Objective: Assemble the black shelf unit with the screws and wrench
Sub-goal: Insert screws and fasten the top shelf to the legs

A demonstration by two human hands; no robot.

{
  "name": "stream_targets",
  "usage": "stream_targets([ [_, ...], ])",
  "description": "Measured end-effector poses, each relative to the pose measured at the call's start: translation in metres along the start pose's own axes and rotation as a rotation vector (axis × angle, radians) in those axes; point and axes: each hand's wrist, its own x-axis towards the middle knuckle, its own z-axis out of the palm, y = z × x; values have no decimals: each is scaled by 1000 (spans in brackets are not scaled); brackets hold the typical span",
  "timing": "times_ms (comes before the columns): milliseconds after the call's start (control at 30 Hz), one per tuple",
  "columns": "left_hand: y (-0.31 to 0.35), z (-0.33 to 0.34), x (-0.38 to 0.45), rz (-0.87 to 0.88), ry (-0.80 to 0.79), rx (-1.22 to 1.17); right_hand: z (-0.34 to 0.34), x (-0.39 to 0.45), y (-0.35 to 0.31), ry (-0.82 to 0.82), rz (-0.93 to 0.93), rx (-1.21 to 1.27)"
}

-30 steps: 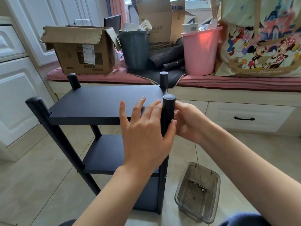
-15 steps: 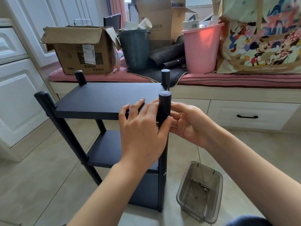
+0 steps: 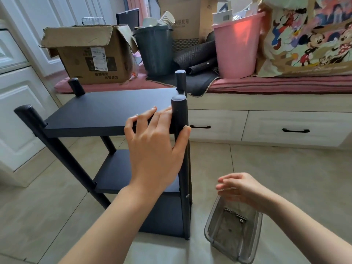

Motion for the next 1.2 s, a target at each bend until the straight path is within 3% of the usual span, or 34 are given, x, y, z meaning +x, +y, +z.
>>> stream_targets([
  [133,0,3,-1,3,38,-3,-16,43,73,135,146,-230],
  [367,0,6,-1,1,75,-3,-17,103,146,208,167,-875],
  [700,2,7,1,-22,77,-21,-15,133,195,303,199,-943],
  [1000,2,9,1,-21,78,-23,-10,151,207,364,120,-1074],
  [1200,2,8,0,-22,79,-37,-10,162,213,405,157,-1021],
])
